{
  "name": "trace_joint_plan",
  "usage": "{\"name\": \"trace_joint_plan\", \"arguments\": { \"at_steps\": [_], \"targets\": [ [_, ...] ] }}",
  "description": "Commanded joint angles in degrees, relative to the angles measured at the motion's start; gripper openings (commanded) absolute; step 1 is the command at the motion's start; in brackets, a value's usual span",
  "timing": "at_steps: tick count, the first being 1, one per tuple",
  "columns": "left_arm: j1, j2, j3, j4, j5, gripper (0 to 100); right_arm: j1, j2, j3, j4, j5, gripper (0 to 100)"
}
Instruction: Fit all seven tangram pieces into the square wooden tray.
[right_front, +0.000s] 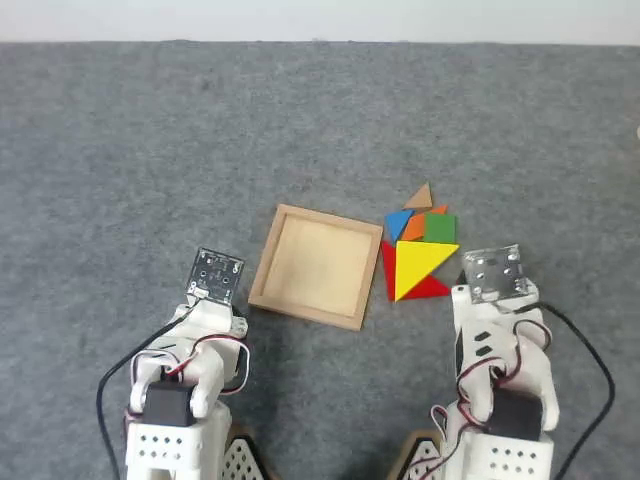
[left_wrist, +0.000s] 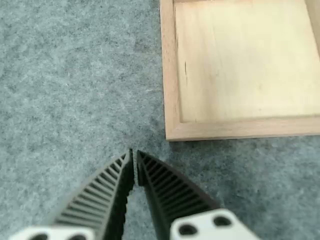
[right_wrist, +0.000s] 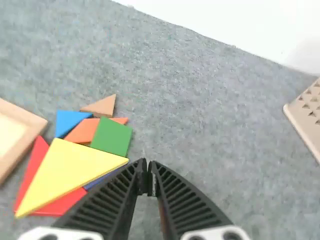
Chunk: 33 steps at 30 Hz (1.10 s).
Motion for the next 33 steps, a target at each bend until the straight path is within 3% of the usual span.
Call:
{"name": "trace_joint_plan", "arguments": {
  "at_steps": [1,8,14,22,27,33],
  "targets": [
    [0.00,-0.53,-0.31,0.26,0.44,2,-0.48,11.03,-11.60,0.57,-3.78,1.0],
    [0.00,-0.53,-0.31,0.26,0.44,2,-8.04,49.27,-31.56,7.16,-12.31,1.0],
    [0.00,-0.53,-0.31,0.26,0.44,2,-8.48,73.19,-36.92,-4.00,-20.04,1.3],
    [0.00,-0.53,-0.31,0.26,0.44,2,-12.62,76.53,-39.03,-2.33,-38.86,31.8],
    [0.00,-0.53,-0.31,0.26,0.44,2,-20.97,75.12,-39.03,-4.44,-41.58,32.9],
    [0.00,-0.53,-0.31,0.26,0.44,2,-19.82,79.96,-38.95,-8.84,-45.01,32.9]
  ]
}}
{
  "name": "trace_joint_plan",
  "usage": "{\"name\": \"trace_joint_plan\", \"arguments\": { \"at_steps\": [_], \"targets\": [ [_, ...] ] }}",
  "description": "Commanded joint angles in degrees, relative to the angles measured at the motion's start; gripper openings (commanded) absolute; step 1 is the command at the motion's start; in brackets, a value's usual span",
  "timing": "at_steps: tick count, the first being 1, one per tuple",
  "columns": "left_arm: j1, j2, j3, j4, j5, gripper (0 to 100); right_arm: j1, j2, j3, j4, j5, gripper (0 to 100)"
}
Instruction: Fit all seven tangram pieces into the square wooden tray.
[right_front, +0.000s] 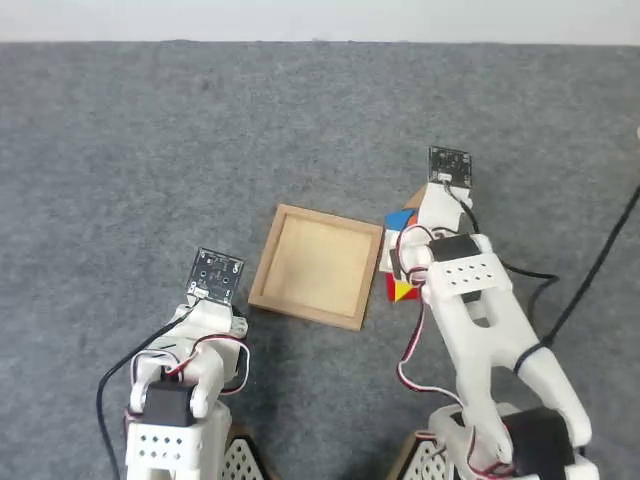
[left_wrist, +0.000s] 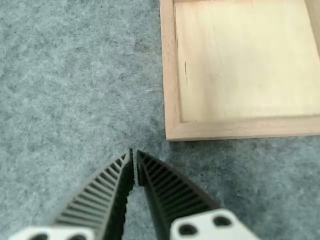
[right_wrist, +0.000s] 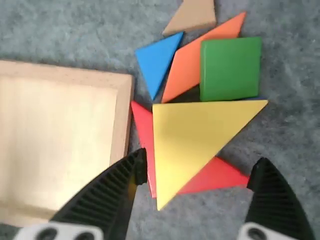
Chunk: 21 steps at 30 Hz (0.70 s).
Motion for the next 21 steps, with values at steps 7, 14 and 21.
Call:
{"name": "trace_joint_plan", "arguments": {
  "at_steps": [7,14,21],
  "targets": [
    [0.00,-0.53,-0.31,0.26,0.44,2,-0.84,11.03,-3.16,-10.24,-9.32,32.9],
    [0.00,-0.53,-0.31,0.26,0.35,2,0.22,13.32,-4.48,-12.53,-11.69,32.9],
    [0.00,-0.53,-0.31,0.26,0.35,2,0.22,13.41,-4.48,-17.71,-11.60,32.9]
  ]
}}
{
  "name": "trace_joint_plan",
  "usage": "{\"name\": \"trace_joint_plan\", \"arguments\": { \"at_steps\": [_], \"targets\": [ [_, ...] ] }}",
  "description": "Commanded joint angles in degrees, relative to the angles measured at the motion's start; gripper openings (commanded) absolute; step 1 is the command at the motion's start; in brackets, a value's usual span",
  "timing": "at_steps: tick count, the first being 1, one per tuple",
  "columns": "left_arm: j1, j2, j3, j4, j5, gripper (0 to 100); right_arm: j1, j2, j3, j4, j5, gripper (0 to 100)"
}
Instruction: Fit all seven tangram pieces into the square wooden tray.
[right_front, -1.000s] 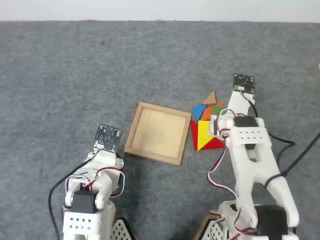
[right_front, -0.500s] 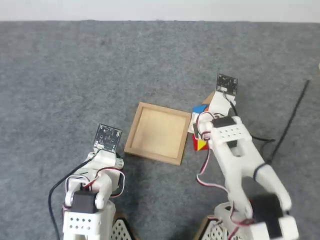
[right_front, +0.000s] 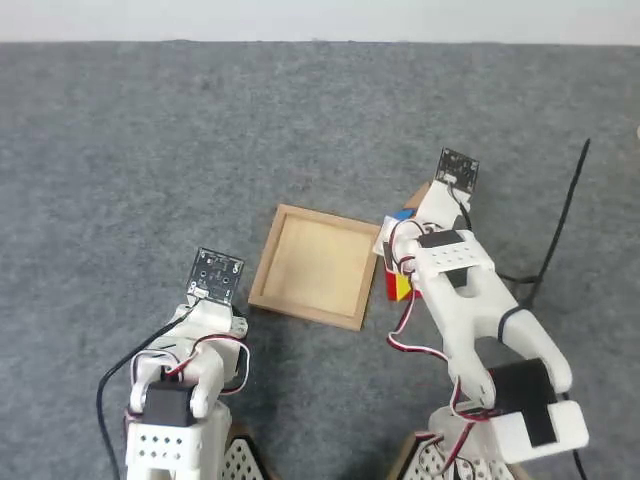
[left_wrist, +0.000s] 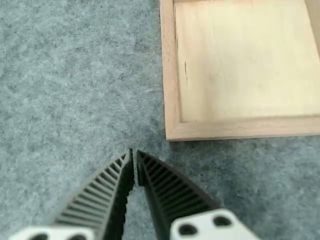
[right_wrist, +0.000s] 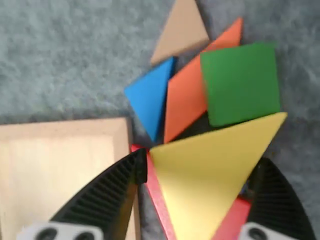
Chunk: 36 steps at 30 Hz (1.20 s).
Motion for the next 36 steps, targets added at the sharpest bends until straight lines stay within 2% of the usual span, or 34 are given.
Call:
{"name": "trace_joint_plan", "arguments": {
  "at_steps": [1,14,31,33,36],
  "targets": [
    [0.00,-0.53,-0.31,0.26,0.35,2,0.31,-0.31,-2.73,-2.86,-0.44,32.9],
    [0.00,-0.53,-0.31,0.26,0.35,2,0.04,-0.13,-2.11,-2.42,-0.09,32.9],
    [0.00,-0.53,-0.31,0.26,0.35,2,-0.84,5.76,-5.27,3.82,2.46,32.7],
    [0.00,-0.53,-0.31,0.26,0.35,2,-0.66,5.76,-5.36,4.26,2.64,28.8],
    [0.00,-0.53,-0.31,0.26,0.35,2,-0.66,5.67,-5.36,3.82,2.73,17.3]
  ]
}}
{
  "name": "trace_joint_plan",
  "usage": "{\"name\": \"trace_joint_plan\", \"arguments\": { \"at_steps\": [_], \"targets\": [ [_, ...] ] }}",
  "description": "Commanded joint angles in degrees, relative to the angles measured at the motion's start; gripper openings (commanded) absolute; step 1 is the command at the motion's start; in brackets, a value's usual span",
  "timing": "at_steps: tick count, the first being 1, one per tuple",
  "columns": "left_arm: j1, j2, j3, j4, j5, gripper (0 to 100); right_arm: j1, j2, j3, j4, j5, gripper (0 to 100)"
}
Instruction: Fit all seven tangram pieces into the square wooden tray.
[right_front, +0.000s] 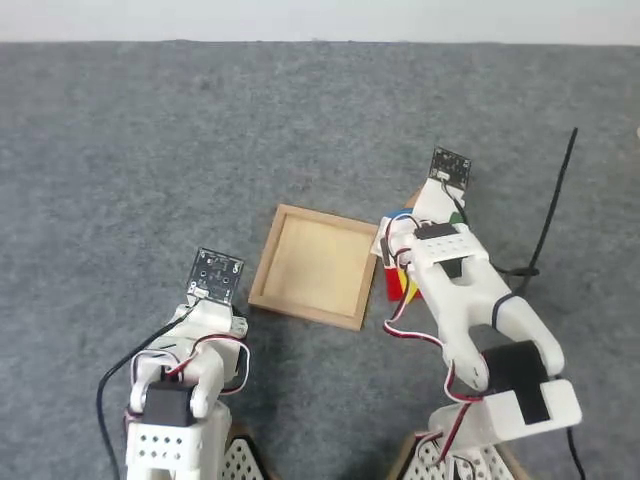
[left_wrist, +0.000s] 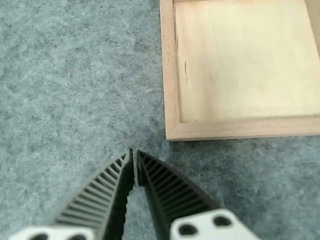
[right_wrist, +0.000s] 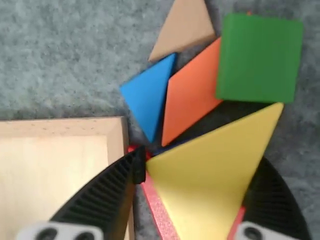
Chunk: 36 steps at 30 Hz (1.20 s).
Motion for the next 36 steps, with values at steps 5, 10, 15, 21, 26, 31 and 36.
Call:
{"name": "trace_joint_plan", "arguments": {
  "at_steps": [5,10,15,21,26,31,36],
  "targets": [
    [0.00,-0.53,-0.31,0.26,0.35,2,-0.66,-0.04,-2.55,1.45,0.97,18.7],
    [0.00,-0.53,-0.31,0.26,0.35,2,-0.66,-0.04,-3.78,3.56,1.05,18.8],
    [0.00,-0.53,-0.31,0.26,0.35,2,-0.66,-0.04,-7.47,9.71,1.05,18.8],
    [0.00,-0.53,-0.31,0.26,0.35,2,-0.84,-3.12,-11.25,16.75,1.05,18.7],
    [0.00,-0.53,-0.31,0.26,0.35,2,-3.91,-11.30,-10.99,18.68,3.25,18.7],
    [0.00,-0.53,-0.31,0.26,0.35,2,-10.59,-15.52,-11.08,18.68,7.91,18.7],
    [0.00,-0.53,-0.31,0.26,0.35,2,-13.32,-15.52,-10.99,18.42,19.69,18.7]
  ]
}}
